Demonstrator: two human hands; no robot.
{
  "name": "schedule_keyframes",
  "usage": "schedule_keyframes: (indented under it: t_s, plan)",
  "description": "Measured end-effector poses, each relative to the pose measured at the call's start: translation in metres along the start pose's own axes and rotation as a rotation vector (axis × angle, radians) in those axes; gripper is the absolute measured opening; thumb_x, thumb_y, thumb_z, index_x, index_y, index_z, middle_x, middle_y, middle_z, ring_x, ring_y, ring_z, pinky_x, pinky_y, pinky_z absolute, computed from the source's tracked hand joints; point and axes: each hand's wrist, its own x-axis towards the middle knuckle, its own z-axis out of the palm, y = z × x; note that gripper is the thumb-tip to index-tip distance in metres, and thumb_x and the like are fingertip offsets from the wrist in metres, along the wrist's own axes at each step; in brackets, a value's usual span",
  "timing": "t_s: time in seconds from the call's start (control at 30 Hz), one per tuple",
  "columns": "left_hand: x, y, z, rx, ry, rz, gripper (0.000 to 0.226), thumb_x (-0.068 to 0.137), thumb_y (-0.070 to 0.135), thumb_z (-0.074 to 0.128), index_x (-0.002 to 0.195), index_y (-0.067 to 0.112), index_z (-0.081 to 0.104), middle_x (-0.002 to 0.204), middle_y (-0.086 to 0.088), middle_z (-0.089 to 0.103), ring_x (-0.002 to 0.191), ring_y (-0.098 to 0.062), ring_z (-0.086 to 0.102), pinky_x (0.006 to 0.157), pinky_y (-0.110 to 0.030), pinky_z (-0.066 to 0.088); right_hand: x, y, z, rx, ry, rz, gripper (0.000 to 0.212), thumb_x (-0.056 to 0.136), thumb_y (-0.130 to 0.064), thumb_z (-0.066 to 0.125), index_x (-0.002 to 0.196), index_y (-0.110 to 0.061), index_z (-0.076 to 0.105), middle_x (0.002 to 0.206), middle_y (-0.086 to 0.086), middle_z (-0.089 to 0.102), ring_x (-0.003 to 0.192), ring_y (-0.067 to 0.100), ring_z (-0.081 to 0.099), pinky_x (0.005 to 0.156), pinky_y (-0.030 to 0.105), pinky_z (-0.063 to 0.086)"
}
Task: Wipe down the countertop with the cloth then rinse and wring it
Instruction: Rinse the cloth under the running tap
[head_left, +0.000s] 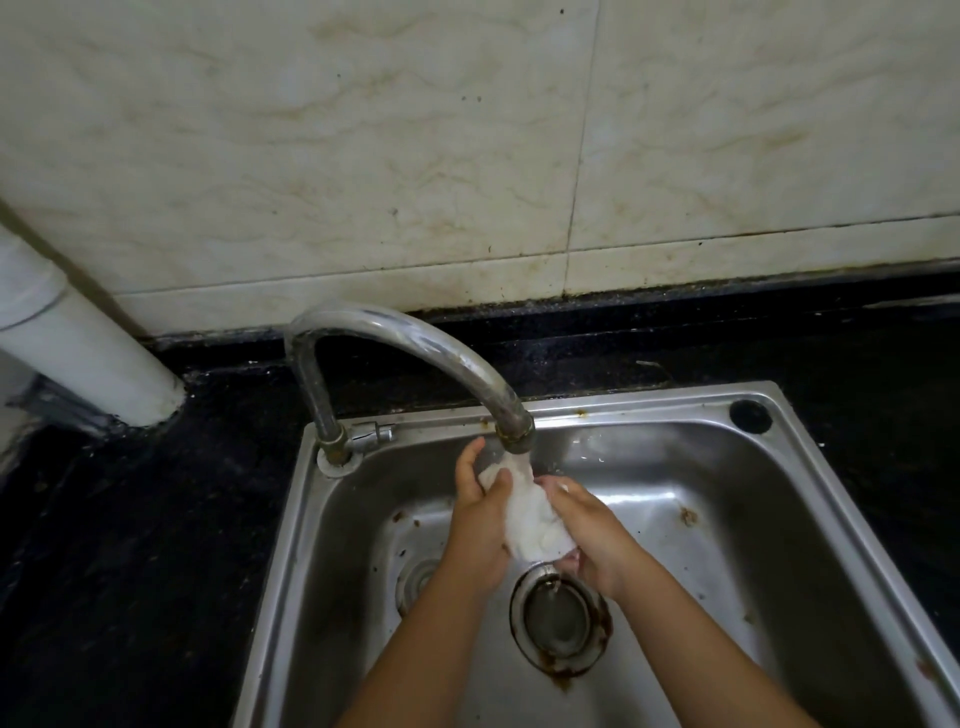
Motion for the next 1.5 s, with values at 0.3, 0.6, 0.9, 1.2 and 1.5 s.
schedule_keyframes:
  t_s: [0.3,0.6,0.9,1.2,1.5]
  plan:
    - [-0.007,-0.007,-0.015,-0.178,0.153,-0.133,0.047,0.089,-0.008,0.047,0.133,0.007,0.038,0.120,-0.021,0.053,0.092,-0.028,0.056,0.068,-0.029,0.049,-0.020,-0.007,0.004,-0.098,0.074,-0.381,0.025,0.095,-0.009,0.043,0.082,-0.022,0.060,0.087,0.002,0.060,0.076,0.015,0.056,0.064,0.023,0.047]
    - [0.002,-0.006,-0.001,-0.225,0.050,-0.211,0.022,0.094,0.016,0.045,0.090,0.004,0.063,0.081,-0.016,0.067,0.072,-0.026,0.065,0.064,-0.032,0.054,-0.031,-0.008,-0.007,-0.116,-0.013,-0.420,0.031,0.085,0.016,0.040,0.074,-0.009,0.054,0.077,0.006,0.053,0.066,0.014,0.050,0.050,0.010,0.039]
    - [-0.014,0.004,0.013,0.073,0.057,-0.125,0.032,0.095,0.023,0.048,0.070,0.010,0.064,0.065,-0.009,0.068,0.070,-0.026,0.062,0.076,-0.035,0.049,-0.020,0.012,-0.002,0.181,0.092,-0.204,0.022,0.096,-0.014,0.041,0.092,-0.004,0.061,0.080,0.013,0.067,0.068,0.024,0.062,0.066,0.032,0.050]
    - [-0.015,0.003,-0.004,0.237,0.167,-0.312,0.045,0.093,0.035,0.048,0.116,-0.002,0.056,0.122,-0.020,0.057,0.108,-0.030,0.056,0.092,-0.033,0.044,-0.025,0.017,-0.008,-0.435,0.032,-0.449,0.020,0.088,-0.006,0.055,0.082,-0.025,0.054,0.092,0.006,0.060,0.083,0.015,0.057,0.070,0.017,0.046]
    - [-0.012,-0.005,0.009,0.180,0.102,-0.093,0.038,0.099,0.024,0.037,0.067,0.009,0.052,0.065,-0.009,0.050,0.067,-0.021,0.049,0.071,-0.032,0.039,-0.034,0.015,0.001,-0.812,0.097,-0.778,0.026,0.079,-0.039,0.037,0.058,-0.026,0.043,0.061,-0.012,0.039,0.062,-0.002,0.047,0.058,0.008,0.033]
